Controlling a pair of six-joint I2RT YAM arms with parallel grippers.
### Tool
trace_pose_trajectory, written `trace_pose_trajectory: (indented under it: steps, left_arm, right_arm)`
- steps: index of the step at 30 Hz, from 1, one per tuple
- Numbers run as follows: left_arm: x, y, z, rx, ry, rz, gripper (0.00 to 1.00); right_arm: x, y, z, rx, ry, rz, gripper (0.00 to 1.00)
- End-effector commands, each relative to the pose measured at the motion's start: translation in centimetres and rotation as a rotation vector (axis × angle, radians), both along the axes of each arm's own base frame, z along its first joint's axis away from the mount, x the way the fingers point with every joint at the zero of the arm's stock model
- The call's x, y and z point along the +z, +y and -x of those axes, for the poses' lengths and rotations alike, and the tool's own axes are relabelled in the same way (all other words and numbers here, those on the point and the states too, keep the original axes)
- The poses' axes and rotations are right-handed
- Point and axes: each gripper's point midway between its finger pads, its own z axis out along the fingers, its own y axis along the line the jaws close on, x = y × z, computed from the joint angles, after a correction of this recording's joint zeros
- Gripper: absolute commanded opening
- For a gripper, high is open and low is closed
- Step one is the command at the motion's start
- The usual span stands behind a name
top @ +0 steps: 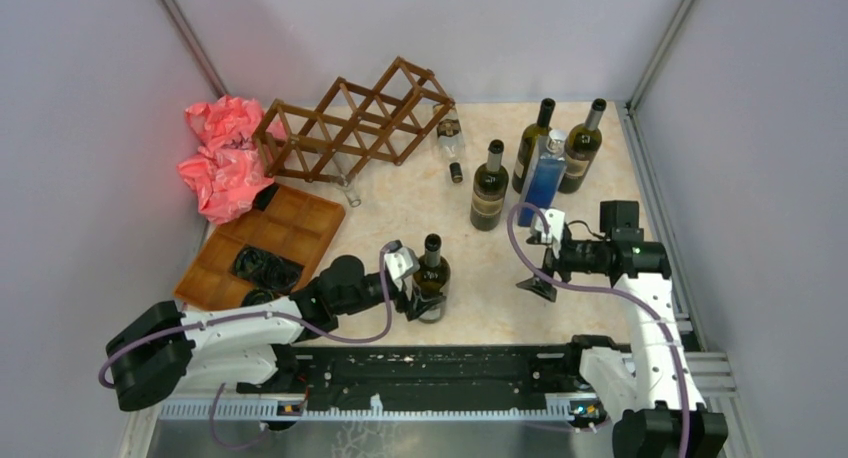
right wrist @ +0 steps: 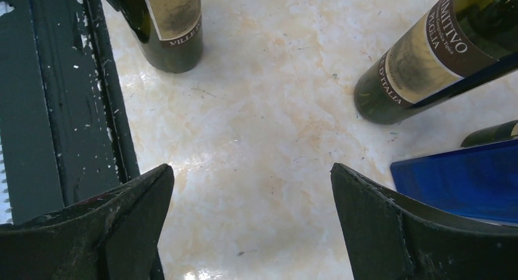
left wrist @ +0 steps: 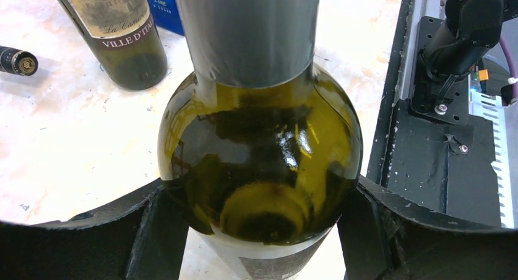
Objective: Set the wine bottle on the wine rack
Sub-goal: Adjust the wine bottle at the center of the board.
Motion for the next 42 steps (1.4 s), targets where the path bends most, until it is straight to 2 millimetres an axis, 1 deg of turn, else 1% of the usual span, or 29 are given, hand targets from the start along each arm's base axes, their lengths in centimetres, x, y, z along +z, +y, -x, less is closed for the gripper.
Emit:
trace_pose_trajectory:
  steps: [1, 8, 12, 14, 17, 28, 35, 42]
  left_arm:
    - [-0.5, 0.3, 0.6, -0.035, 0.027, -0.004, 0.0]
    - [-0.3, 0.3, 0.8, -0.048, 0.057, 0.014, 0.0]
    - [-0.2, 0.3, 0.8, -0.06, 0.067, 0.02, 0.0]
    - [-0.1, 0.2, 0.8, -0.066, 0.074, 0.026, 0.0]
    - [-0.1, 0.2, 0.7, -0.072, 0.083, 0.029, 0.0]
    - [-0.3, -0.1, 0.8, -0.093, 0.121, 0.028, 0.0]
    - [-0.4, -0.2, 0.8, -0.105, 0.131, 0.02, 0.0]
    - [-0.5, -0.4, 0.9, -0.119, 0.141, 0.015, 0.0]
  right_arm:
    - [1.8, 0.4, 1.2, 0.075, -0.022, 0.01, 0.98]
    - [1.7, 0.0, 2.1, 0.111, -0.004, 0.053, 0.98]
    - [1.4, 0.5, 3.1, 0.155, 0.052, 0.053, 0.98]
    - [1.0, 1.1, 3.9, 0.2, 0.081, 0.058, 0.98]
    - [0.6, 1.5, 4.3, 0.229, 0.088, 0.069, 0.98]
    - [0.8, 2.2, 4.0, 0.259, 0.029, 0.1, 0.98]
    - [1.5, 2.8, 4.2, 0.285, 0.017, 0.092, 0.98]
    - [1.3, 3.4, 4.4, 0.306, 0.02, 0.102, 0.98]
